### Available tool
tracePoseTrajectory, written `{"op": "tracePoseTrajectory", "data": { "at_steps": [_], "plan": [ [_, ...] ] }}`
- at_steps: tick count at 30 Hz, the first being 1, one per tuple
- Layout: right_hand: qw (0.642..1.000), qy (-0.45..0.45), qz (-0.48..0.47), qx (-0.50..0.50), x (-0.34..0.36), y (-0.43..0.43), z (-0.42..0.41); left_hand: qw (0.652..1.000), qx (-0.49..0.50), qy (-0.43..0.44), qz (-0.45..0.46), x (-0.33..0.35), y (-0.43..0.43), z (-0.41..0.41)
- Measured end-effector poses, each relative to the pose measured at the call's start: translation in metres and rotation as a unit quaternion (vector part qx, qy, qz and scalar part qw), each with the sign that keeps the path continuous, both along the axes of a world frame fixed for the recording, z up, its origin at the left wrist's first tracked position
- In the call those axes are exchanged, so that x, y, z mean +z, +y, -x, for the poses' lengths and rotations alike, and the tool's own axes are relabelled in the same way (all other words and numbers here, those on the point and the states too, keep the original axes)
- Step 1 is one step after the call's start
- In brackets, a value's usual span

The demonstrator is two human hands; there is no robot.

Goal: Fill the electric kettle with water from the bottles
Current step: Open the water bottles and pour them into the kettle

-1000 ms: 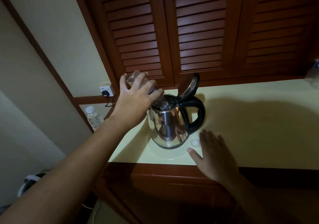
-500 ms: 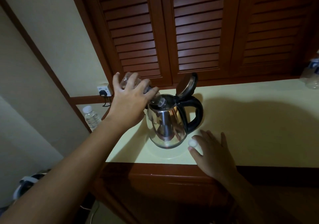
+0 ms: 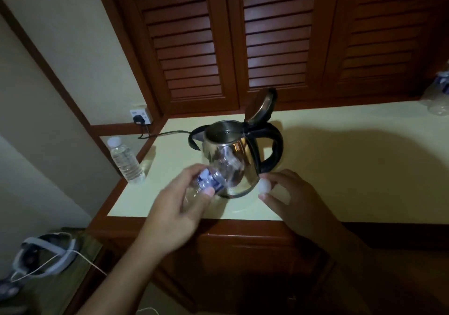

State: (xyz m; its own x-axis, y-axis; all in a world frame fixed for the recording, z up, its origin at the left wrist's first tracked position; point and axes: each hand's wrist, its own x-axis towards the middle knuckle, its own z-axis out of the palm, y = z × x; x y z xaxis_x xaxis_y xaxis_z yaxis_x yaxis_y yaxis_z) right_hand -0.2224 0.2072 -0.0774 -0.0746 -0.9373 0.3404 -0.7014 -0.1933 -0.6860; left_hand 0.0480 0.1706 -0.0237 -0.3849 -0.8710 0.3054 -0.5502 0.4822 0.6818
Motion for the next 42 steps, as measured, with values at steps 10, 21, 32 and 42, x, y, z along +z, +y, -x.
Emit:
{"op": "tracePoseTrajectory", "data": {
  "at_steps": [10,21,32,42],
  "plan": [
    [0.989,0.06,-0.063,0.117,0.032,0.011,0.002,0.993,-0.062,-0.096,-0.004,-0.027,0.014,-0.003],
    [0.997,-0.032,-0.038,0.062,0.038,0.041,0.031,0.928,-0.183,0.109,-0.305,-0.019,0.006,0.037],
    [0.999,0.013,0.028,0.03,0.046,0.068,0.09,0.71,-0.289,0.191,-0.613,-0.02,-0.025,0.127],
    [0.986,0.021,-0.099,-0.135,0.075,0.033,0.22,0.968,-0.237,0.077,-0.015,-0.022,-0.019,0.293]
  ]
}}
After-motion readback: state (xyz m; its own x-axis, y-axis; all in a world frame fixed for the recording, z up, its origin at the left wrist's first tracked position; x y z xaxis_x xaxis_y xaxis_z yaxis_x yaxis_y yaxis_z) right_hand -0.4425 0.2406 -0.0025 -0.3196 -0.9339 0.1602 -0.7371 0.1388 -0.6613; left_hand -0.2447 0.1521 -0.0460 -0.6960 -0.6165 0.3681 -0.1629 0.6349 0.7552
